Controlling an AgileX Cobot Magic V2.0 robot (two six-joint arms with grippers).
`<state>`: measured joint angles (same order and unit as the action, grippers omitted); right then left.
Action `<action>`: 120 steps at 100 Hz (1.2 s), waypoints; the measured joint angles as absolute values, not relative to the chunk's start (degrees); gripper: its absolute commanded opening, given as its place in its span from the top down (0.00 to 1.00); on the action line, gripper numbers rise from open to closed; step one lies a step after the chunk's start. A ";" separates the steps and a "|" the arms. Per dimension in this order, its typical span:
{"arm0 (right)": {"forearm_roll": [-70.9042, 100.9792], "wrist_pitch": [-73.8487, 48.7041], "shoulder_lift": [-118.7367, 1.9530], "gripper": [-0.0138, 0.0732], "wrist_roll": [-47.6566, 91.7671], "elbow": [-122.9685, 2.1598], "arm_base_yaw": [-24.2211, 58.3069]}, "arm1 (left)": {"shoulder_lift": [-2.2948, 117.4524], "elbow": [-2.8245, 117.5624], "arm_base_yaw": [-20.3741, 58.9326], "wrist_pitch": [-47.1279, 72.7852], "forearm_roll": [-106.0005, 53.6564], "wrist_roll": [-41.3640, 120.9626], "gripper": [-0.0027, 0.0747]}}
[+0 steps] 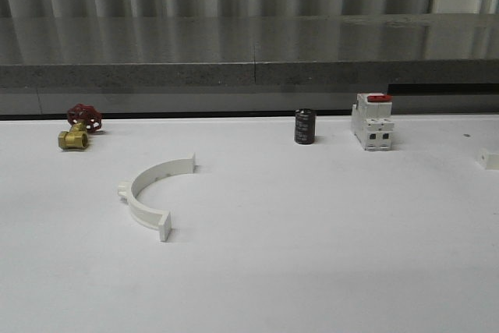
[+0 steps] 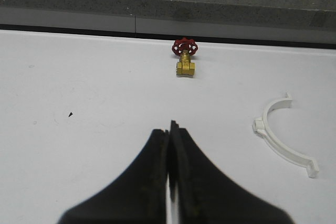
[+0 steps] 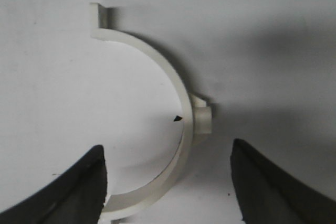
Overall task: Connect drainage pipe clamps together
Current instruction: 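Move the right gripper over the second white clamp half and grasp its end, then lift the second clamp half with the right gripper toward the first half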
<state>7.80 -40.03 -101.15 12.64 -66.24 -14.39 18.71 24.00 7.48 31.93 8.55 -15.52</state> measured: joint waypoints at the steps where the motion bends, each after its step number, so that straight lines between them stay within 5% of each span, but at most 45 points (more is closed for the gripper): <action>1: 7.80 -39.92 -101.43 0.26 12.64 -66.24 -14.39 | 18.71 24.00 7.48 31.93 8.55 -15.52 0.99; 120: 7.80 -34.27 -108.66 0.26 14.33 -66.37 -14.89 | 18.71 24.00 7.48 31.93 8.55 -15.42 0.99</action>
